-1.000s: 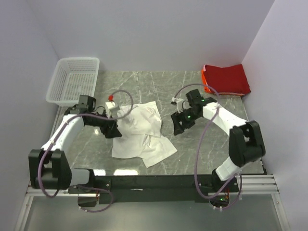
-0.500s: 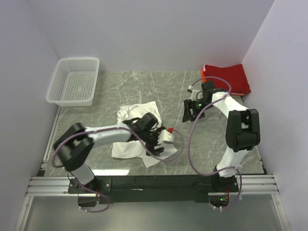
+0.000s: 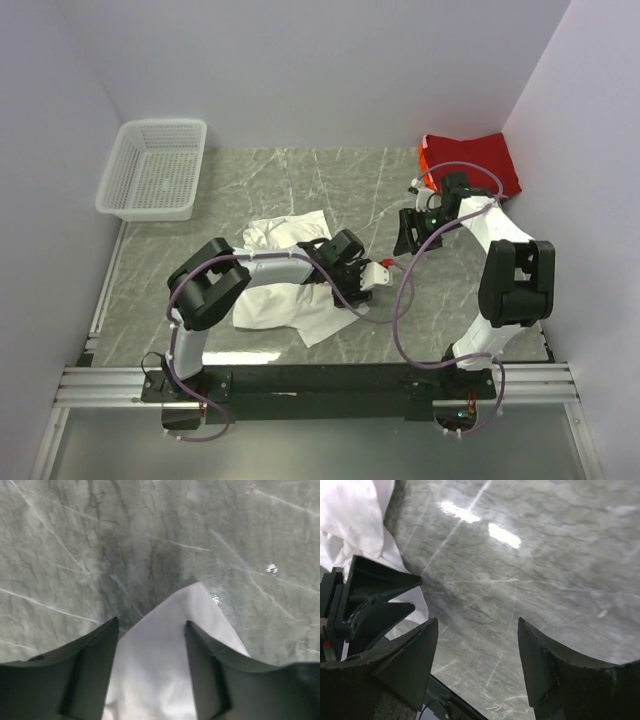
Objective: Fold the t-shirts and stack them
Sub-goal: Flatten the tshirt out
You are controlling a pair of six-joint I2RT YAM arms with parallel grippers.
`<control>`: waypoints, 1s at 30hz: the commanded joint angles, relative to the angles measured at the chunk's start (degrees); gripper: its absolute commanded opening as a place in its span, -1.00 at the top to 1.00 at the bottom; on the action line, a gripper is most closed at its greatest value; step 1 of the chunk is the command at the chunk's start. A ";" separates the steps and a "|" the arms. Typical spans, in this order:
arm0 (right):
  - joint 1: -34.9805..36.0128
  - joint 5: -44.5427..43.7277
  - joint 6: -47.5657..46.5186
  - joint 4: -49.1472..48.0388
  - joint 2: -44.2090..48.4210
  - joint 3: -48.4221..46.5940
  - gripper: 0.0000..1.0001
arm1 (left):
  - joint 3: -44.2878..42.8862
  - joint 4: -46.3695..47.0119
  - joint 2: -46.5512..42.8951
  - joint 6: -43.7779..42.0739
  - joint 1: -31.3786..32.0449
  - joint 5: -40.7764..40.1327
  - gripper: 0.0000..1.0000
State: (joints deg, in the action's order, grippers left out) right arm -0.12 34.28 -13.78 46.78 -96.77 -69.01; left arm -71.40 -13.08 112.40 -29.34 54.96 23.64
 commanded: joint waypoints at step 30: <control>-0.51 3.07 3.76 -6.53 5.02 1.16 -0.52 | -16.24 -6.51 -47.52 14.23 -35.09 9.33 0.99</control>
State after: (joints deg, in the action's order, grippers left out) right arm -3.05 37.21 -11.55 43.29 -93.95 -68.93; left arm -92.31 -18.00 66.22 -16.34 21.12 35.07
